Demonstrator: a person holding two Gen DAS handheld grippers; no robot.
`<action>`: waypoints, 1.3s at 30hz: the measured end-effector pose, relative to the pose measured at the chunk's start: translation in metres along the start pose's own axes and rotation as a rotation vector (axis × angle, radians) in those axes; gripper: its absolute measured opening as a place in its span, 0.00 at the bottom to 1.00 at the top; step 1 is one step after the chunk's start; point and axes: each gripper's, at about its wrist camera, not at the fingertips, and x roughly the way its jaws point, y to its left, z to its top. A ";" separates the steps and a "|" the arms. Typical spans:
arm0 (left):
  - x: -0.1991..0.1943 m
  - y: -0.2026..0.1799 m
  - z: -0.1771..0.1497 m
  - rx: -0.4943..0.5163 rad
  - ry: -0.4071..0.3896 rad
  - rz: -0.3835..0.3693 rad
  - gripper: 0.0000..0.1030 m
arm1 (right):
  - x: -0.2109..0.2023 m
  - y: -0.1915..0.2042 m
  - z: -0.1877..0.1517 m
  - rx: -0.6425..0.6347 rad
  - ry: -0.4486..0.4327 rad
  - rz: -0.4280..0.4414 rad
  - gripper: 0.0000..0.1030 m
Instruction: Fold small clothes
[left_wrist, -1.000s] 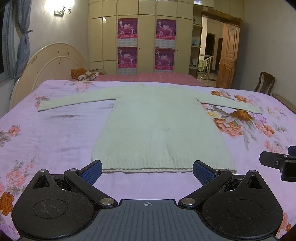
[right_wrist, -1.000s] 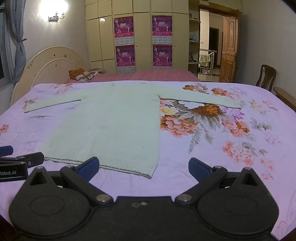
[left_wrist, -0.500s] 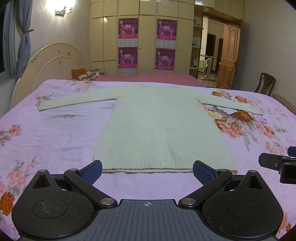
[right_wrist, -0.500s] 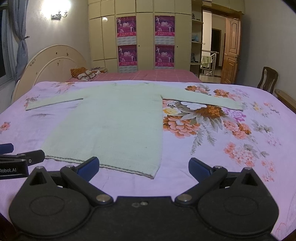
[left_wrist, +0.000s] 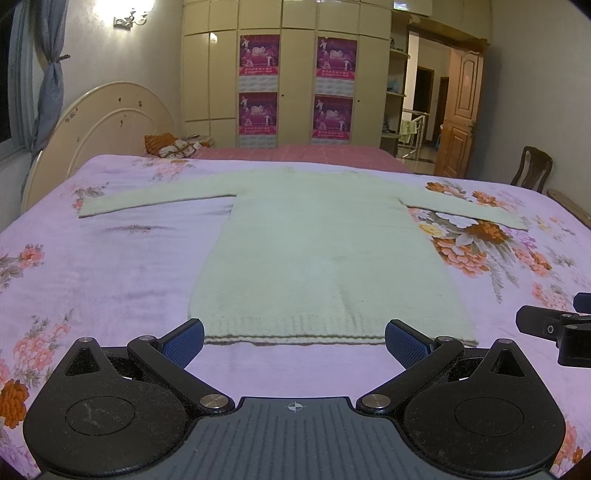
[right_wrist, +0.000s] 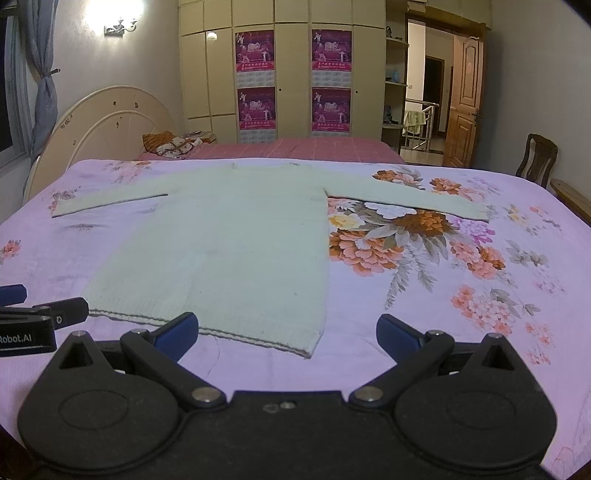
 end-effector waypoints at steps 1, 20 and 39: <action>0.001 0.000 0.000 0.001 0.001 0.001 1.00 | 0.000 0.000 0.000 -0.001 0.000 0.000 0.99; 0.034 0.012 0.034 -0.054 -0.011 -0.023 1.00 | 0.017 -0.035 0.021 0.062 -0.036 -0.062 0.99; 0.193 0.035 0.155 -0.088 -0.129 -0.007 1.00 | 0.116 -0.162 0.118 0.189 -0.250 -0.220 0.76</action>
